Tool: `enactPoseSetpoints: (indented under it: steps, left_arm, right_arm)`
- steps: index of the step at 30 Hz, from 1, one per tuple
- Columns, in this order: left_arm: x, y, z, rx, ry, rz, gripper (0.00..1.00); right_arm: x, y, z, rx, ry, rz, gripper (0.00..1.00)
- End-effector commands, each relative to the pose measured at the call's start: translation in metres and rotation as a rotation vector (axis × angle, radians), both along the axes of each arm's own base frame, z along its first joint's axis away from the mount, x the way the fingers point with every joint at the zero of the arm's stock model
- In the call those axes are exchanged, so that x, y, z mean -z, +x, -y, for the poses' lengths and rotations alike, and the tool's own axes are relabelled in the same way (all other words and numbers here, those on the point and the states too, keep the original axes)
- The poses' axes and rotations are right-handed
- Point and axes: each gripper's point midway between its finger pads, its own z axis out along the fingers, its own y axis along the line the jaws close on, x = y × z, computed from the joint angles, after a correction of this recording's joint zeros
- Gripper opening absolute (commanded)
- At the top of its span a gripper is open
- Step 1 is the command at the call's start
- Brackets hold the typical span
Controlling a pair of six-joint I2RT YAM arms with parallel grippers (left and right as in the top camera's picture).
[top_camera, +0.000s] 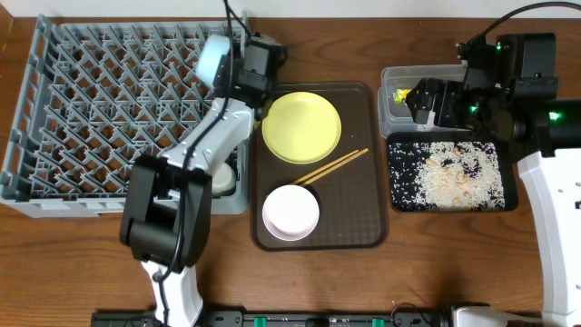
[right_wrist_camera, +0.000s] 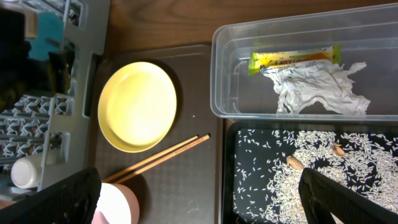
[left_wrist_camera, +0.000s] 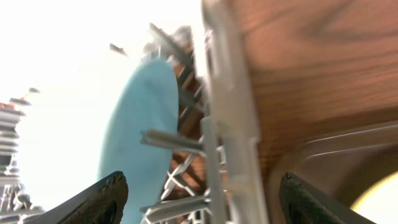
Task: Sort waste into correct bins and load items into the dishwasher
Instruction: 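Open the left gripper to release the bowl and raise it, then move the left gripper to the white bowl and grasp its rim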
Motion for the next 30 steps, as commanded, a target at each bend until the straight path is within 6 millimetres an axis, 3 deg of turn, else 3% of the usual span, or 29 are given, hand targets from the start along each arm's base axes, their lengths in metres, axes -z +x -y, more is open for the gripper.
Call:
enactPoseSetpoints:
  steps: [1, 4, 9, 11, 14, 17, 21, 25, 30]
  left_arm:
    - [-0.053, -0.010, 0.023, 0.009, -0.072, 0.100, 0.79]
    - [-0.065, -0.027, 0.031, -0.024, -0.143, 0.097, 0.79]
    - [-0.067, -0.055, 0.057, 0.084, -0.232, -0.010, 0.79]
    - [-0.077, -0.066, 0.062, 0.113, -0.253, -0.023, 0.79]
    - [-0.108, -0.088, 0.064, 0.123, -0.311, -0.004, 0.79]
    - [-0.134, -0.121, 0.061, 0.106, -0.413, -0.020, 0.79]
    - [-0.149, -0.183, 0.062, 0.090, -0.547, -0.137, 0.79]
    - [-0.136, -0.228, 0.069, 0.052, -0.555, -0.261, 0.78]
    - [-0.088, -0.260, 0.091, 0.027, -0.498, -0.406, 0.77]
  right_arm:
    - [0.001, 0.001, 0.005, 0.021, 0.004, -0.005, 0.99]
    - [0.001, 0.001, 0.005, 0.021, 0.004, -0.005, 0.99]
    - [0.001, 0.001, 0.005, 0.021, 0.004, -0.006, 0.99]
    - [0.001, 0.001, 0.005, 0.021, 0.004, -0.005, 0.99]
    - [0.001, 0.001, 0.005, 0.021, 0.004, -0.005, 0.99]
    - [0.001, 0.001, 0.005, 0.020, 0.004, -0.005, 0.99]
    - [0.001, 0.001, 0.005, 0.021, 0.004, -0.005, 0.99]
    - [0.001, 0.001, 0.005, 0.021, 0.004, -0.005, 0.99]
    - [0.001, 0.001, 0.005, 0.021, 0.004, -0.006, 0.99]
